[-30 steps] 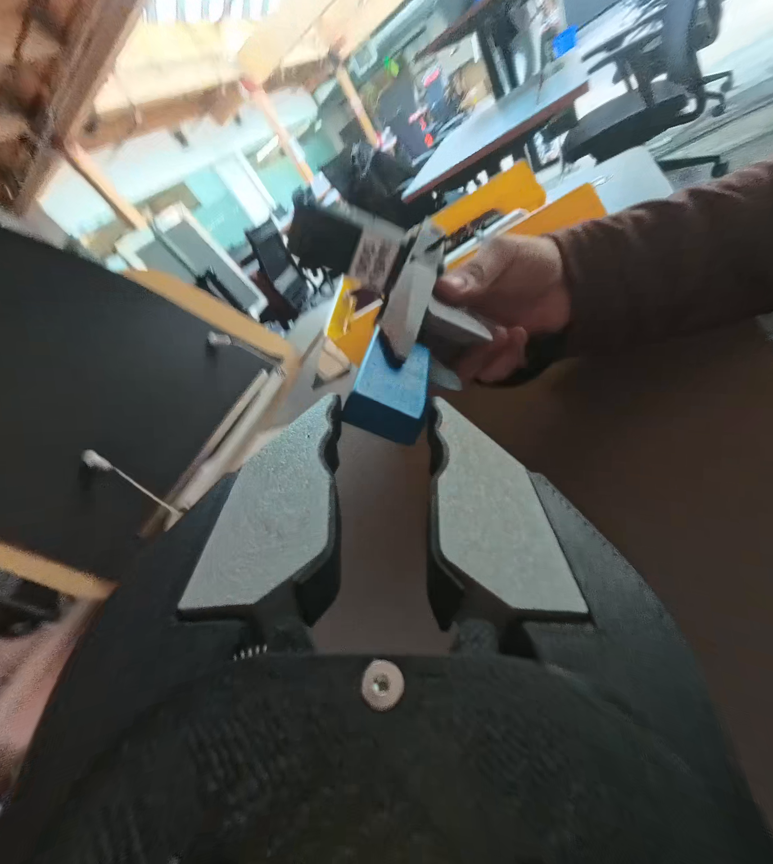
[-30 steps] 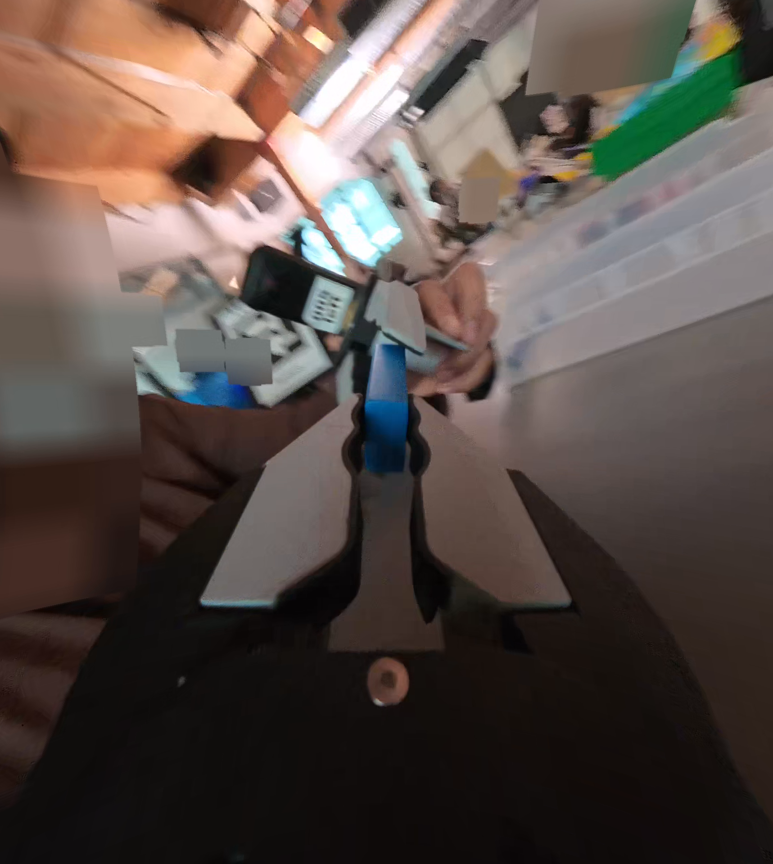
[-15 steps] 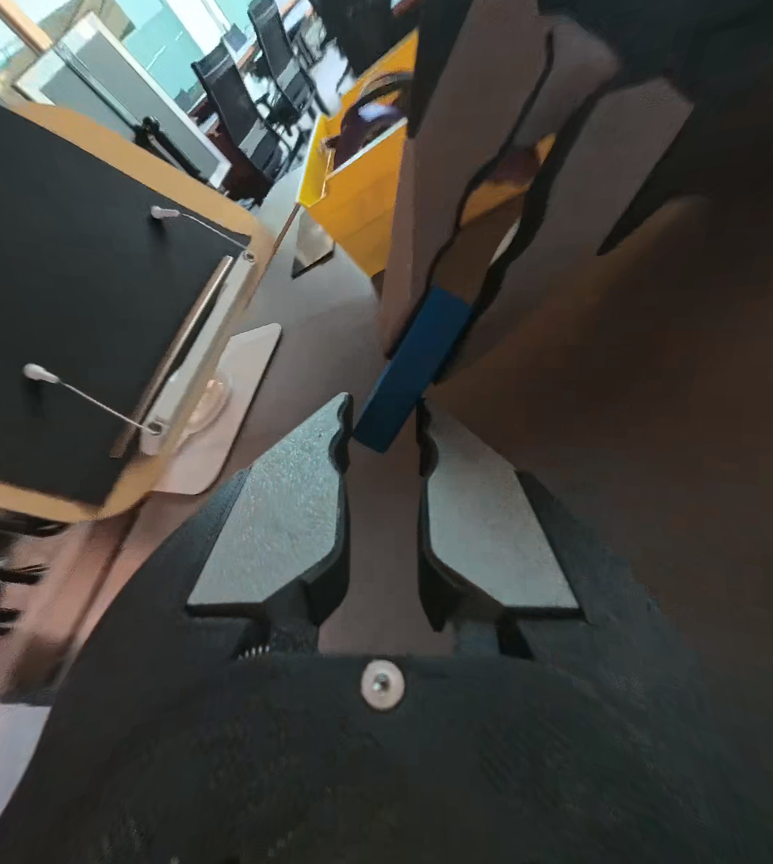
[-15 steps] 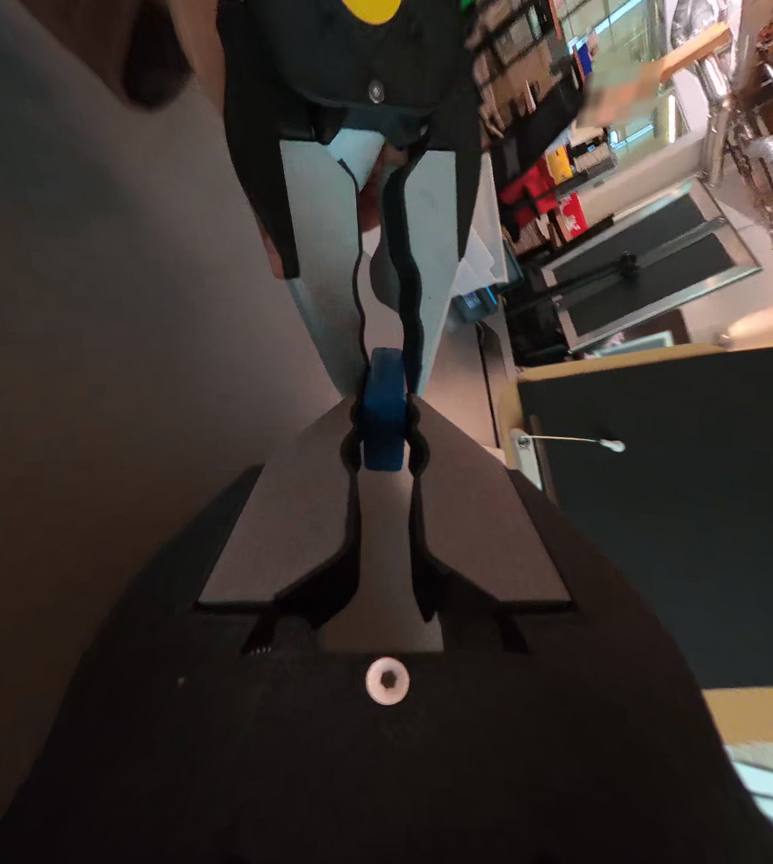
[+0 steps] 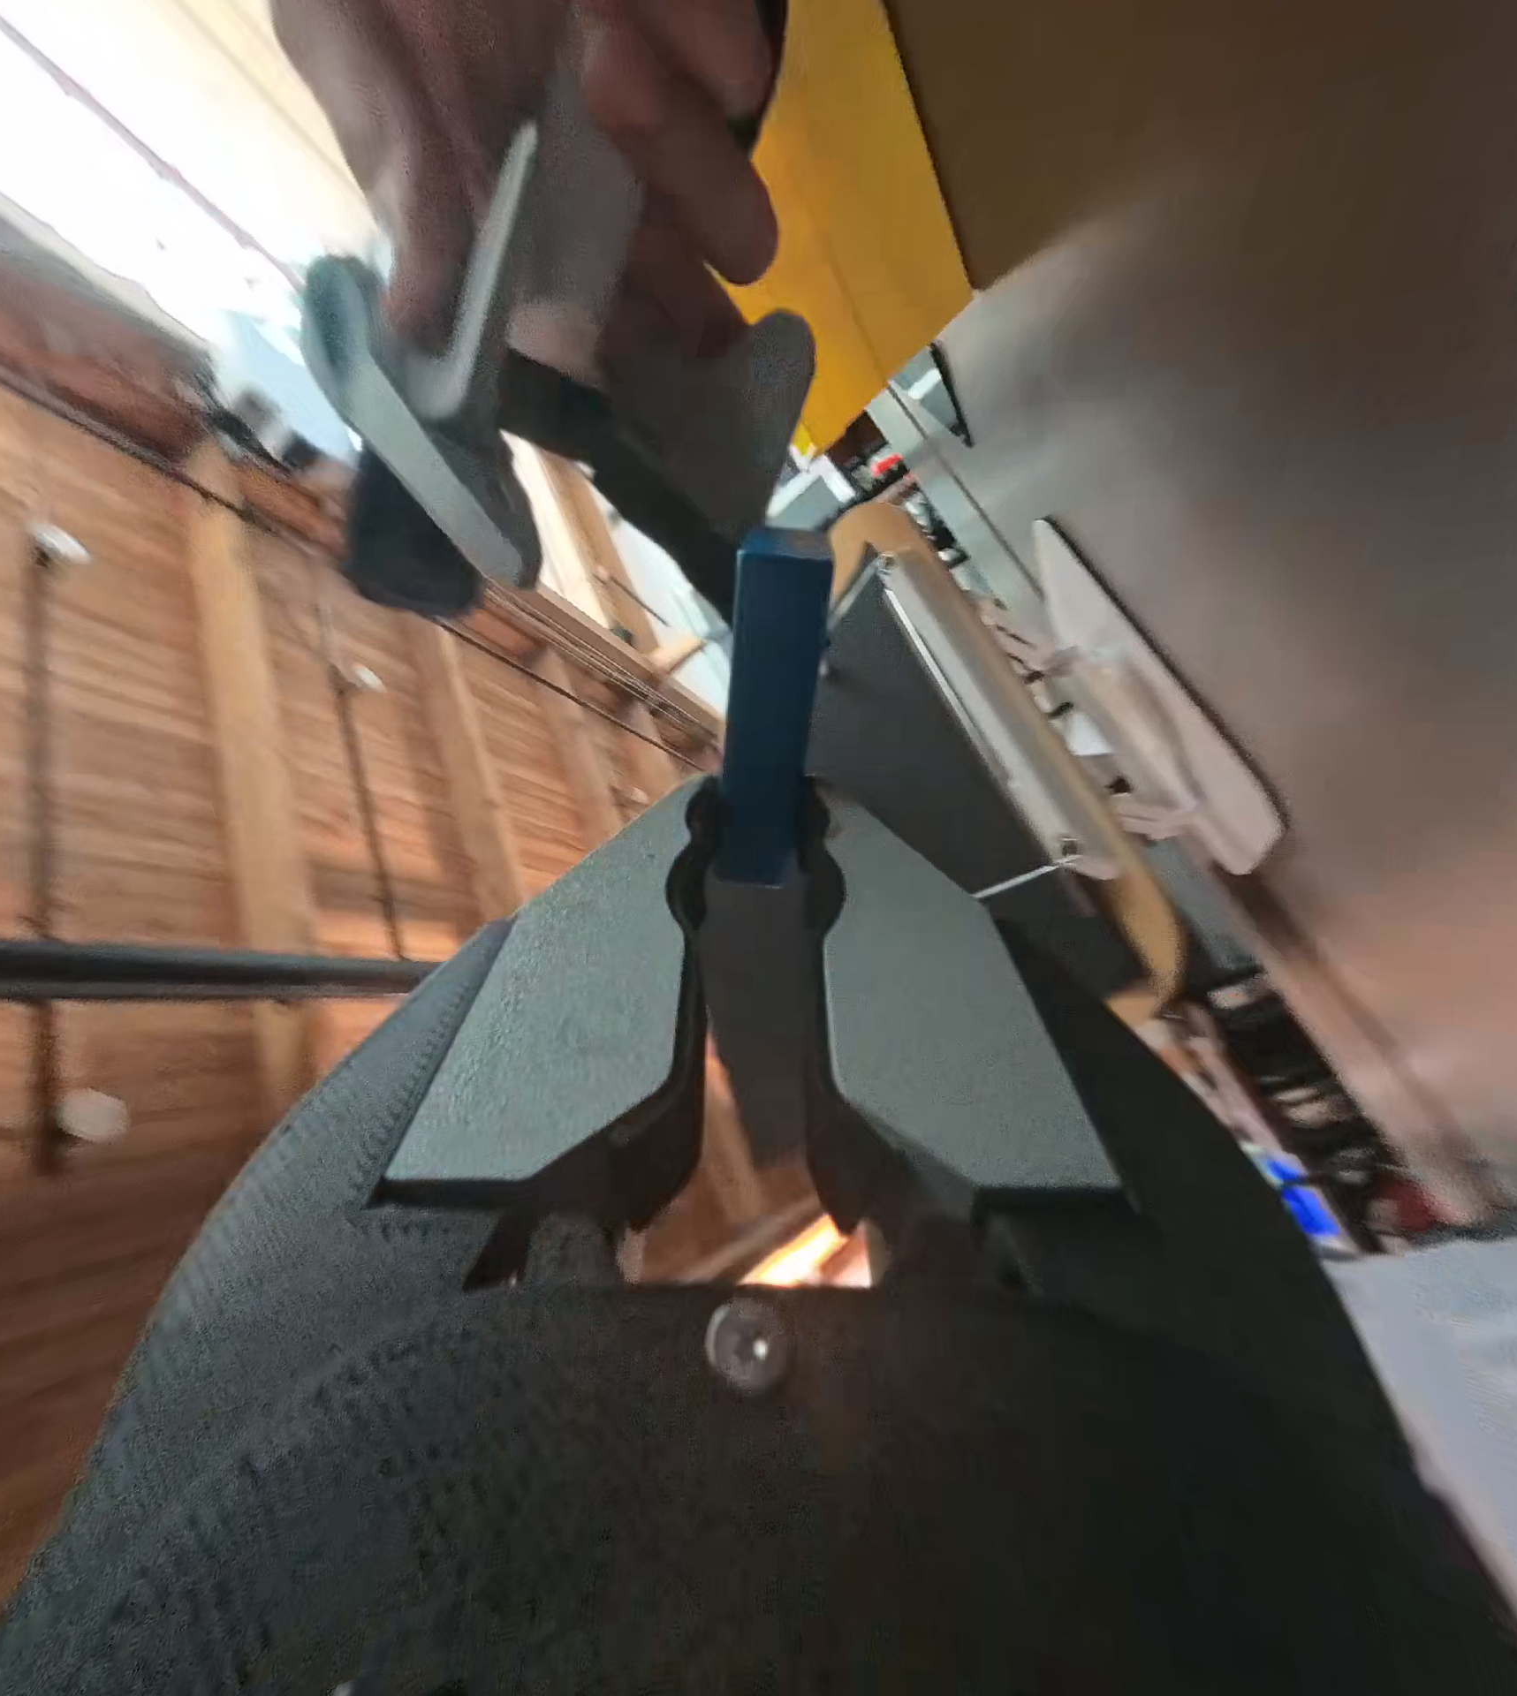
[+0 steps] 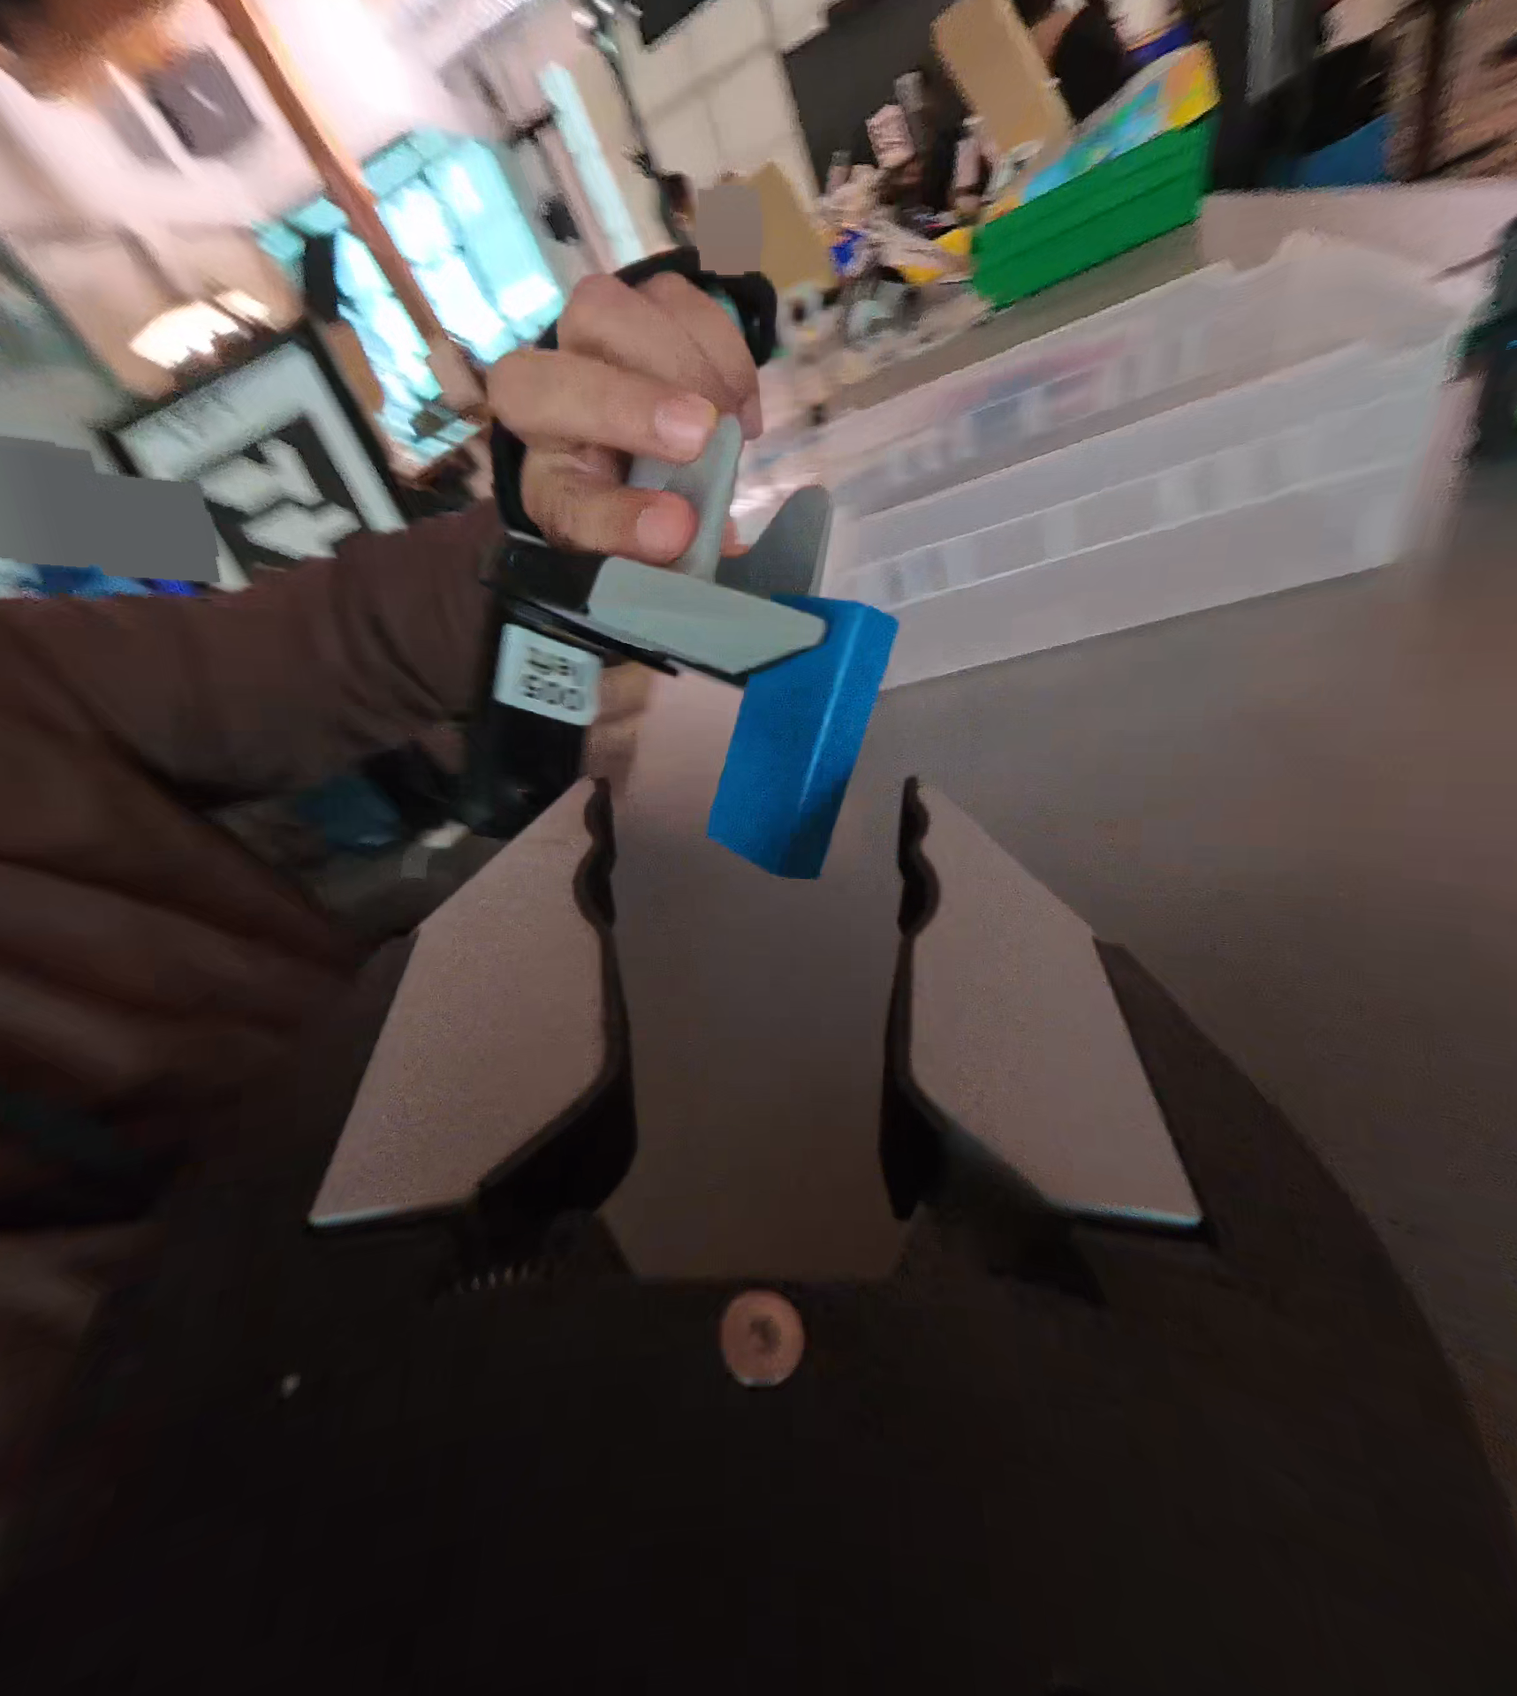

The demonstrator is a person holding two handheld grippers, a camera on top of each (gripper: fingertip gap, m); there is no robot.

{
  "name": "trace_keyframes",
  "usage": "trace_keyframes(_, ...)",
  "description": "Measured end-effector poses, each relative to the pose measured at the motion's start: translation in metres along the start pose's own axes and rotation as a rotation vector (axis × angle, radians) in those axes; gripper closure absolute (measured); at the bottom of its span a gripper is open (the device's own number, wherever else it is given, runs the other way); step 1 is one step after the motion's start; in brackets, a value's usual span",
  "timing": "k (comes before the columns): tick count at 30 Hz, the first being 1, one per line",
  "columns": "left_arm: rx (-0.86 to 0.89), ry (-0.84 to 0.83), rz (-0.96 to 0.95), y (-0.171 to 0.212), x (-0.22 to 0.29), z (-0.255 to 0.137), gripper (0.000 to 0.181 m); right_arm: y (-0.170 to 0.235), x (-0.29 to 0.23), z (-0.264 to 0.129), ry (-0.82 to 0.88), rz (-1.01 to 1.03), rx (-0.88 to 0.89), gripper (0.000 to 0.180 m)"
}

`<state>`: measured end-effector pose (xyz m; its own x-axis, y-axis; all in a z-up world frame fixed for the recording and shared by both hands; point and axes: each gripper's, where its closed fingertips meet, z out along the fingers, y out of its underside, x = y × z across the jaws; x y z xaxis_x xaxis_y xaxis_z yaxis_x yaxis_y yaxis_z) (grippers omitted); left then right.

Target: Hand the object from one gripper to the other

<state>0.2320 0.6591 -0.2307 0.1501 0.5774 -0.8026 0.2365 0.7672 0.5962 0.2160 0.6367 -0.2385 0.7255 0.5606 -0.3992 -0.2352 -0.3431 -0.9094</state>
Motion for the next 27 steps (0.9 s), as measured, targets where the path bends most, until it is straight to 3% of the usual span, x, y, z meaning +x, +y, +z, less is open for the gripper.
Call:
trace_keyframes(5,0.088,-0.071,0.195,-0.020,-0.025,-0.008,0.168,0.014,-0.025,0.015,-0.207,0.031,-0.049,0.153)
trace_keyframes(8,0.057,-0.045,0.114,-0.021,-0.026,-0.009,0.164,0.019,-0.029,0.021,-0.226,-0.010,-0.073,0.162)
trace_keyframes(11,-0.081,0.054,-0.261,0.003,-0.018,-0.007,0.157,0.006,-0.019,0.014,-0.156,-0.078,-0.001,0.167)
trace_keyframes(14,-0.150,0.164,-0.772,0.019,-0.010,-0.012,0.148,-0.011,-0.014,0.004,-0.100,-0.147,0.103,0.167)
trace_keyframes(18,-0.040,0.296,-1.593,0.004,-0.006,-0.019,0.141,-0.039,-0.026,-0.010,-0.044,-0.372,0.280,0.167)
trace_keyframes(20,0.070,0.353,-1.878,-0.009,-0.010,-0.020,0.138,-0.044,-0.036,-0.011,-0.030,-0.463,0.322,0.167)
trace_keyframes(23,0.258,0.313,-2.113,-0.017,-0.028,-0.021,0.140,-0.046,-0.046,-0.009,-0.035,-0.527,0.359,0.167)
trace_keyframes(27,0.384,0.298,-2.205,-0.023,-0.040,-0.018,0.147,-0.044,-0.051,-0.005,-0.049,-0.554,0.364,0.167)
